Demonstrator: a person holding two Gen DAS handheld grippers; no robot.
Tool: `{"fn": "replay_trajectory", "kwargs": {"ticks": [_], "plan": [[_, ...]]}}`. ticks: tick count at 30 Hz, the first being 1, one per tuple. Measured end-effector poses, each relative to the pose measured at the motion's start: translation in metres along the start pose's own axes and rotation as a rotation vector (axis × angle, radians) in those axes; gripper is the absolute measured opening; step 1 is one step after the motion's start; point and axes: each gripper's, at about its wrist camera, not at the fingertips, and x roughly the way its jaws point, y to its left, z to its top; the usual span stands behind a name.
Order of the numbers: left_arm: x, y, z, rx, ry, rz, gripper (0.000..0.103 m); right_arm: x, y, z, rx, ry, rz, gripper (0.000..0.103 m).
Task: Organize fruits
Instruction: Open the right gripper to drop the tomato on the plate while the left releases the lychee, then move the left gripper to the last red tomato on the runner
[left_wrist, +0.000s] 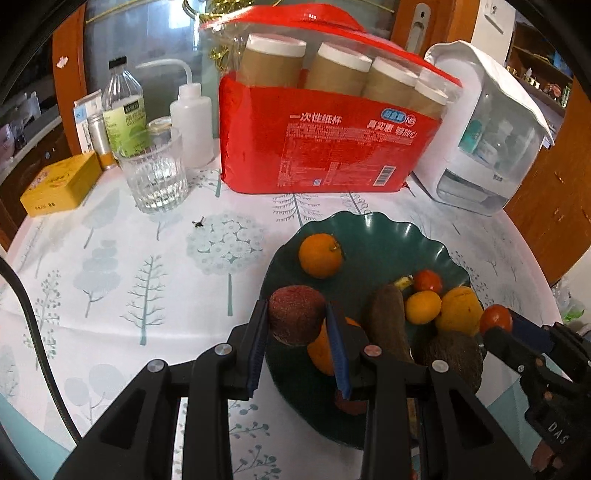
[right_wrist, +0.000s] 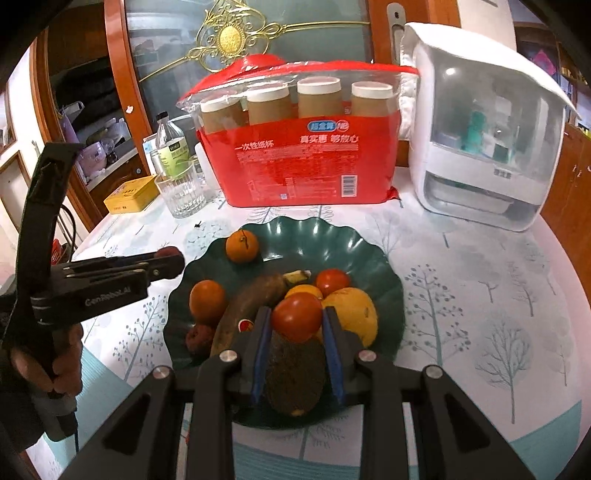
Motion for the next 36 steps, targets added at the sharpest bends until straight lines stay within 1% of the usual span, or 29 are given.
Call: {"fn": "replay_trajectory", "kwargs": {"ticks": [8,11,13,14,16,17,19,20,22,28,36], "plan": [[0.018,-0.001,0.001,-0.019,0.043,-0.025,0.03,0.017,0.008,0.003,-0.03,0.017,0.011,0.028],[0.02,0.0,0.001,-0.023,0.048,-0.032,0.03,0.021,0.008,0.003,-0.028,0.022,0.014,0.028],[0.019,0.0,0.001,-0.031,0.047,-0.037,0.038,0.022,0.007,0.002,-0.026,0.029,0.012,0.029],[0.018,0.001,0.001,-0.033,0.044,-0.039,0.04,0.023,0.007,0.002,-0.023,0.032,0.007,0.031],[0.014,0.001,0.001,-0.032,0.036,-0.029,0.053,0.022,0.005,0.002,-0.01,0.036,0.0,0.036],[0.01,0.001,0.001,-0.032,0.029,-0.024,0.055,0.021,0.004,0.002,-0.004,0.036,-0.001,0.04],[0.003,0.003,0.0,-0.033,0.024,-0.02,0.056,0.017,0.002,0.001,0.017,0.031,-0.002,0.044],[-0.001,0.003,-0.001,-0.035,0.024,-0.018,0.057,0.014,0.0,0.0,0.027,0.029,0.0,0.046],[-0.01,0.003,-0.004,-0.037,0.025,-0.013,0.062,0.008,-0.001,-0.001,0.043,0.027,0.002,0.046],[-0.035,-0.001,-0.027,-0.059,0.049,-0.011,0.064,-0.011,-0.001,-0.012,0.055,0.034,0.002,0.048],[-0.058,-0.018,-0.066,-0.09,0.086,-0.027,0.064,-0.04,-0.002,-0.041,0.059,0.065,0.008,0.052]]}}
